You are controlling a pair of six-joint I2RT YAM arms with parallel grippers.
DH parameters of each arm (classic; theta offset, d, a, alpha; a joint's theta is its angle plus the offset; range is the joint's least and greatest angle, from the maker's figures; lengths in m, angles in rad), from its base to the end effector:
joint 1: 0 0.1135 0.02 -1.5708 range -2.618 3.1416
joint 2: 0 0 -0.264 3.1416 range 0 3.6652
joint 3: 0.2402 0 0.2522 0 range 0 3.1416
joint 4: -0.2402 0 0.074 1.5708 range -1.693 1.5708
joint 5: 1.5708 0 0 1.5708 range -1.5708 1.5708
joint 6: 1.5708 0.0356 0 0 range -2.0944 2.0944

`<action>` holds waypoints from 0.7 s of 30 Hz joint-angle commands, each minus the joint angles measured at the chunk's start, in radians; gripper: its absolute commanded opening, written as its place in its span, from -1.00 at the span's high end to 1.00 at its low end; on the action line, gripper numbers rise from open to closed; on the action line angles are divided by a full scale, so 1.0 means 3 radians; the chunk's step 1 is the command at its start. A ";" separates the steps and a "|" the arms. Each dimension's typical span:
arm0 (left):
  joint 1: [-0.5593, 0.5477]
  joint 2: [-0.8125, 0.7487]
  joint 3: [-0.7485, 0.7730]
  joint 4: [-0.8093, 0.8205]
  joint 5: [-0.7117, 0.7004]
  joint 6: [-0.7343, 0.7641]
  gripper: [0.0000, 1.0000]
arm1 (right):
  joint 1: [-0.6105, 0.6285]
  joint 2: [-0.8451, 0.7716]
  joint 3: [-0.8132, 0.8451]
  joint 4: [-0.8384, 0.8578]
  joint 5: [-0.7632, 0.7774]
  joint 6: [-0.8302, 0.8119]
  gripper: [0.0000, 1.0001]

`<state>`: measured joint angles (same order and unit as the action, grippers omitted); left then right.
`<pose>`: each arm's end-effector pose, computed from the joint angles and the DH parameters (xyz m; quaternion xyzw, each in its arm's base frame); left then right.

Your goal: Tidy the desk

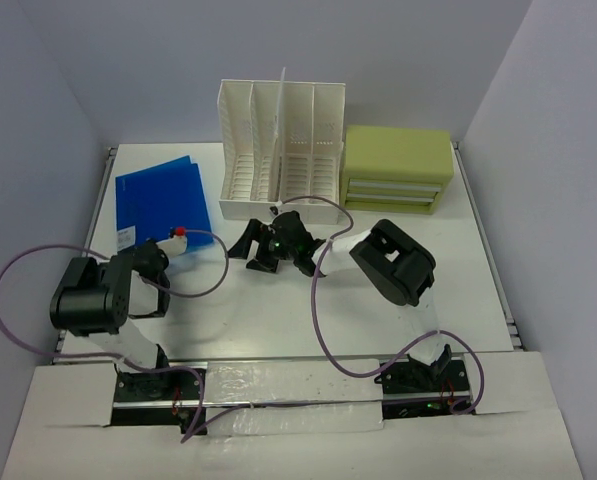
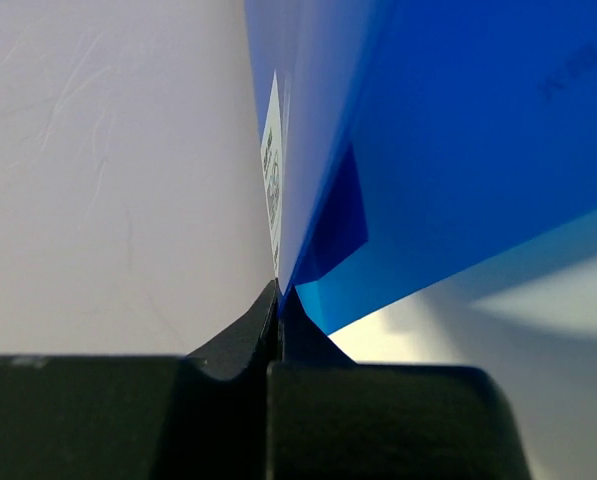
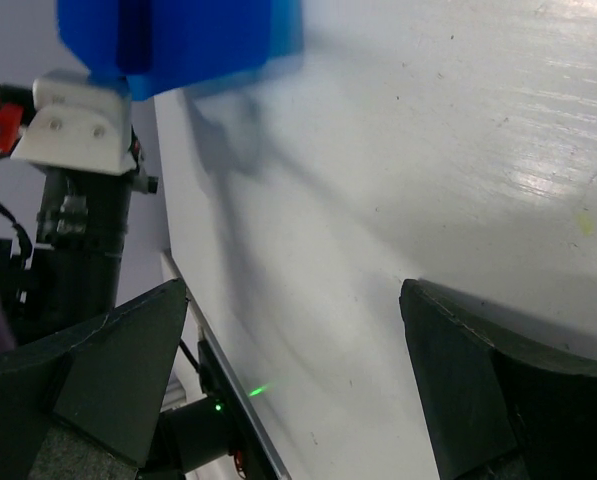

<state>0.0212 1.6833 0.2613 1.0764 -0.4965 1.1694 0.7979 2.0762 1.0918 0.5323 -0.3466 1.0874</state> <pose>0.2439 0.0221 0.1068 0.3121 0.7427 0.4790 0.3488 0.2916 0.3163 0.1267 0.0299 0.8394 0.5088 0.1889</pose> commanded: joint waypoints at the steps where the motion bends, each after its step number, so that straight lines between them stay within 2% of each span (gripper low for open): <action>1: -0.0002 -0.0650 -0.0284 -0.0455 0.0308 -0.0237 1.00 | 0.0004 -0.0181 0.0020 0.0172 -0.0034 -0.0008 -0.90; 5: 0.0006 -0.1287 -0.0428 -0.1039 0.0425 -0.0328 1.00 | 0.0019 -0.0192 0.0037 0.0178 -0.0024 0.0039 -0.93; 7: 0.0006 -0.1542 -0.0450 -0.1507 0.0481 -0.0382 1.00 | 0.0035 -0.0190 0.0030 0.0220 -0.0022 0.0070 -0.94; 13: 0.0006 -0.2858 -0.0477 -0.2881 0.0739 -0.0495 1.00 | 0.0136 -0.0138 -0.0049 0.0536 -0.0057 0.0336 -1.00; 17: 0.0001 -0.3177 -0.0500 -0.3405 0.0763 -0.0523 1.00 | 0.0235 -0.0115 -0.0034 0.0576 0.0029 0.0384 -1.00; 21: 0.0004 -0.3265 -0.0692 -0.3430 0.0714 -0.0450 1.00 | 0.0333 -0.0010 0.0055 0.0598 0.0046 0.0507 -1.00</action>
<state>0.0212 0.7256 0.0977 0.1741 -0.3020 1.0473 0.8677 2.0743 1.0863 0.6470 -0.3428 1.1903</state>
